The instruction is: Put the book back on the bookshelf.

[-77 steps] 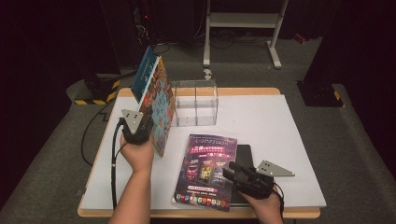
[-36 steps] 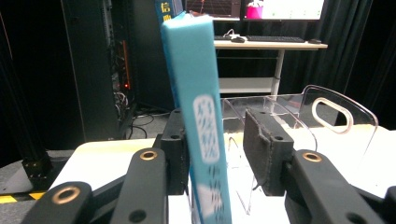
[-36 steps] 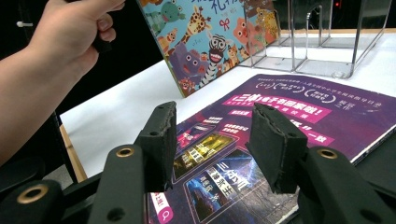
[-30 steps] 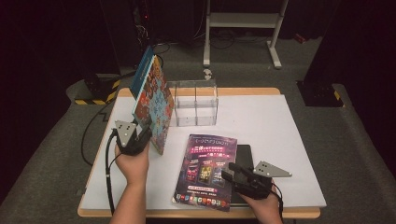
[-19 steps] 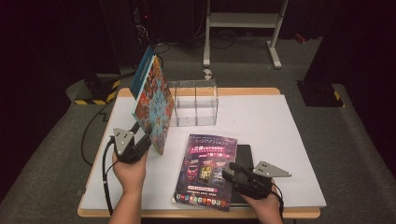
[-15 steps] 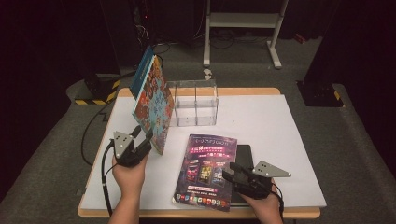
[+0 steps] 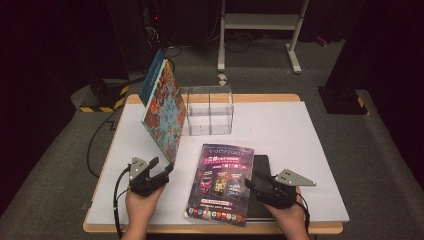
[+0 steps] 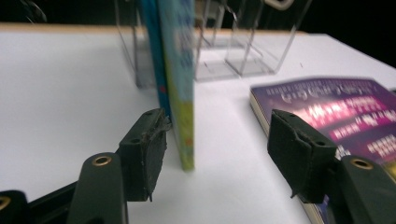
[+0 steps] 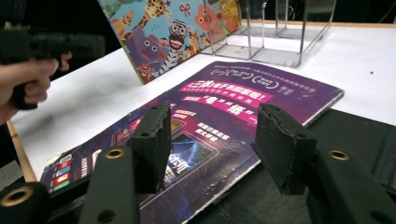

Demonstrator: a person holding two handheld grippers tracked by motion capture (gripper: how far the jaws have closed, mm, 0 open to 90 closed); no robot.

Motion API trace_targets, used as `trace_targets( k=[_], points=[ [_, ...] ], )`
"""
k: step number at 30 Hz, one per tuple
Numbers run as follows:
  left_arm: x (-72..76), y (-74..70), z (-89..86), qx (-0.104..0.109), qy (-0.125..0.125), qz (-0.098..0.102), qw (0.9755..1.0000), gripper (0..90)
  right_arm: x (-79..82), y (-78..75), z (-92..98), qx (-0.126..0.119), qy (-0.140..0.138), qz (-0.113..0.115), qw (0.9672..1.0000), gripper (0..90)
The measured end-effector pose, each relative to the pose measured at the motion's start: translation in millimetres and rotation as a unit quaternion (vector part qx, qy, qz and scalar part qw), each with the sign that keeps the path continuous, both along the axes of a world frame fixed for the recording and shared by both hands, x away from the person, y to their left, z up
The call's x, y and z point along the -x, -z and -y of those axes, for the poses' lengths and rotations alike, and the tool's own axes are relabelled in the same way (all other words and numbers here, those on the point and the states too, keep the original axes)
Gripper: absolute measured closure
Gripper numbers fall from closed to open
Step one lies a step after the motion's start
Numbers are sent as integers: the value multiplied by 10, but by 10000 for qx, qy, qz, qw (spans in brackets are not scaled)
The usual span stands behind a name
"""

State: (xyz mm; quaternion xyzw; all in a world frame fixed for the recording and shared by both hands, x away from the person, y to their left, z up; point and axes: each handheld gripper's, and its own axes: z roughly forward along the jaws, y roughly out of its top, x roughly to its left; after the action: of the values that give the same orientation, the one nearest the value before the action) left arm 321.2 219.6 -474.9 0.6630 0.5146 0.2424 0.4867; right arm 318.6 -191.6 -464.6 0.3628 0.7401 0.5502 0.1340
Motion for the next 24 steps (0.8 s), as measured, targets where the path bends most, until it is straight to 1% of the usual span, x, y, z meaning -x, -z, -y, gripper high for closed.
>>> trace_targets(
  k=[1, 2, 4, 5, 6, 7, 8, 9, 11, 13, 14, 15, 16, 17, 18, 19, 22, 23, 24],
  points=[
    [8, 34, 16, 40, 95, -49, 9999, 383, -5, 3, 8, 15, 27, 8, 10000, 439],
    [13, 64, 32, 18, 197, -100, 9998, 387, -10, 9, 16, 48, 63, 29, 10000, 431],
    [17, 110, 72, 5, 371, -225, 9991, 387, -21, 17, 38, 100, 127, -16, 9999, 410],
    [17, 142, 100, 25, 507, -314, 9982, 385, -25, 17, 49, 102, 143, -16, 9998, 408],
    [18, 160, 122, 20, 604, -349, 9976, 378, -29, 17, 64, 126, 181, -5, 9998, 398],
    [24, 184, 163, -81, 720, -384, 9966, 378, -32, 17, 72, 153, 203, 10, 9997, 393],
    [23, 201, 195, -137, 816, -454, 9955, 377, -37, 18, 84, 205, 236, 32, 9995, 384],
    [17, 215, 226, -150, 883, -539, 9945, 369, -42, 21, 90, 261, 260, 23, 9993, 383],
    [2, 232, 271, -123, 1005, -674, 9926, 347, -65, 28, 97, 374, 315, -16, 9988, 383],
    [-21, 249, 329, 4, 1167, -870, 9893, 333, -119, 9, 96, 486, 356, -83, 9981, 381],
    [-25, 254, 354, 41, 1225, -901, 9884, 335, -146, -3, 93, 553, 382, -124, 9977, 382],
    [-28, 262, 390, 27, 1266, -880, 9880, 336, -161, -9, 92, 600, 391, -157, 9973, 382],
    [-37, 272, 440, 66, 1304, -916, 9872, 332, -173, -11, 91, 711, 394, -180, 9965, 382],
    [-54, 283, 488, 171, 1349, -1001, 9856, 315, -170, -10, 93, 889, 414, -187, 9950, 383],
    [-65, 289, 513, 209, 1388, -1050, 9845, 297, -152, -6, 104, 998, 462, -157, 9938, 383],
    [-77, 299, 553, 267, 1415, -1097, 9835, 296, -136, 0, 115, 986, 498, -150, 9938, 383],
    [-118, 318, 658, 266, 1470, -1191, 9816, 286, -74, 65, 162, 875, 619, -126, 9942, 389],
    [-142, 317, 706, 254, 1477, -1215, 9812, 286, -69, 82, 168, 894, 599, -182, 9940, 386],
    [-154, 317, 731, 284, 1470, -1214, 9813, 286, -65, 100, 184, 987, 579, -209, 9932, 389]
  ],
)
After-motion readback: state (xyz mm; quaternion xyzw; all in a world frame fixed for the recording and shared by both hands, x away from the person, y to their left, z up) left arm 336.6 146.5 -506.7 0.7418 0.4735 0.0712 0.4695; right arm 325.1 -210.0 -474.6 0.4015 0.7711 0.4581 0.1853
